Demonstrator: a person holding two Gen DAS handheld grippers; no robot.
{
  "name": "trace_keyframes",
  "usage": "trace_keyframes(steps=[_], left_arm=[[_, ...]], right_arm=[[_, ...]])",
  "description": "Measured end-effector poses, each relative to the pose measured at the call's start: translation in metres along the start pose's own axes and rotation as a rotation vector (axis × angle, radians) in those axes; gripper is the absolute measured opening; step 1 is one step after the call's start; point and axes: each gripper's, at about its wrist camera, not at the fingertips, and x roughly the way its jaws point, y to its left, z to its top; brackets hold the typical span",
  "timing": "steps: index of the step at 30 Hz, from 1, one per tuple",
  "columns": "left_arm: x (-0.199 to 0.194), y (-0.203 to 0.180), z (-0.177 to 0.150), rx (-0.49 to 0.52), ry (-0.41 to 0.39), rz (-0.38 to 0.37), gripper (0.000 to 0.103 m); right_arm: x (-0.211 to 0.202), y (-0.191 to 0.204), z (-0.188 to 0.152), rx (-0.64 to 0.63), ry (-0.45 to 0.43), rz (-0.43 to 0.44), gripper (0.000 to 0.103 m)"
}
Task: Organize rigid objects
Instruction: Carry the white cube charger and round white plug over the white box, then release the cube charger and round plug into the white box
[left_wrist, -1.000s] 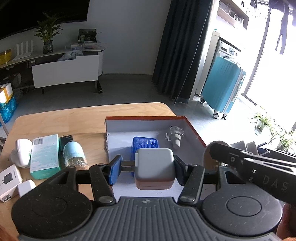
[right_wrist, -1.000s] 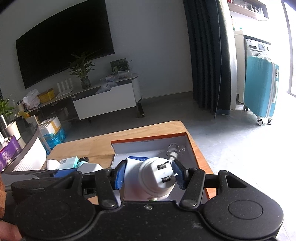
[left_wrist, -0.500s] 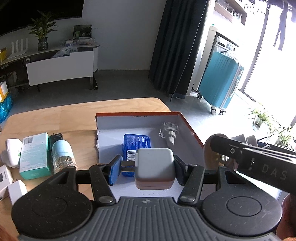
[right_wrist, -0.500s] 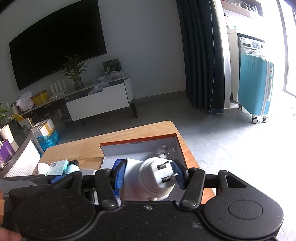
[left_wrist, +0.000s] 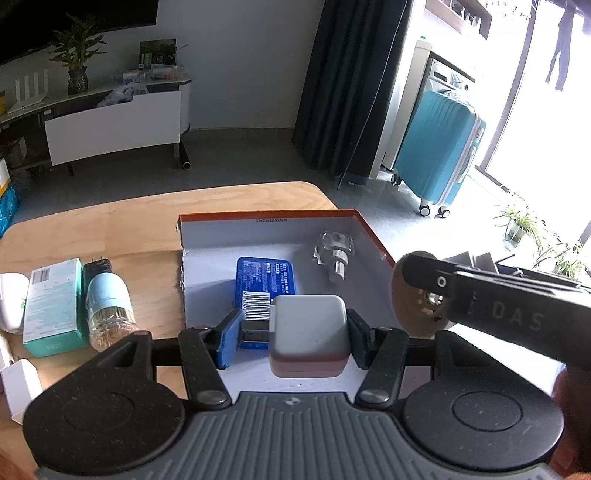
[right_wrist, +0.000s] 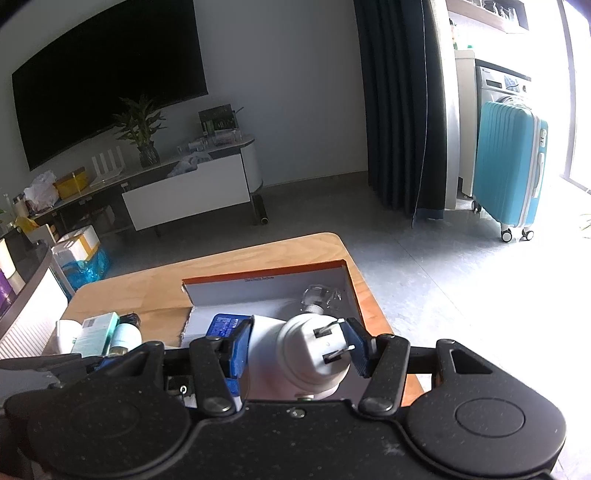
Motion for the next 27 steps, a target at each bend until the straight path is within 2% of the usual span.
trace_keyframes(steps=[22, 23, 25, 27], left_arm=[[0.03, -0.001, -0.004, 0.004, 0.071, -0.011, 0.058], [0.03, -0.001, -0.004, 0.003, 0.073, -0.011, 0.058], [0.032, -0.001, -0.005, 0.003, 0.079, -0.013, 0.058], [0.032, -0.002, -0.006, 0.004, 0.082, -0.015, 0.058]], right_arm=[[0.062, -0.002, 0.009, -0.042, 0.1, -0.02, 0.066], [0.064, -0.004, 0.01, -0.036, 0.092, -0.017, 0.066], [0.058, -0.008, 0.014, -0.012, 0.012, 0.002, 0.072], [0.054, -0.009, 0.015, -0.007, -0.005, 0.005, 0.072]])
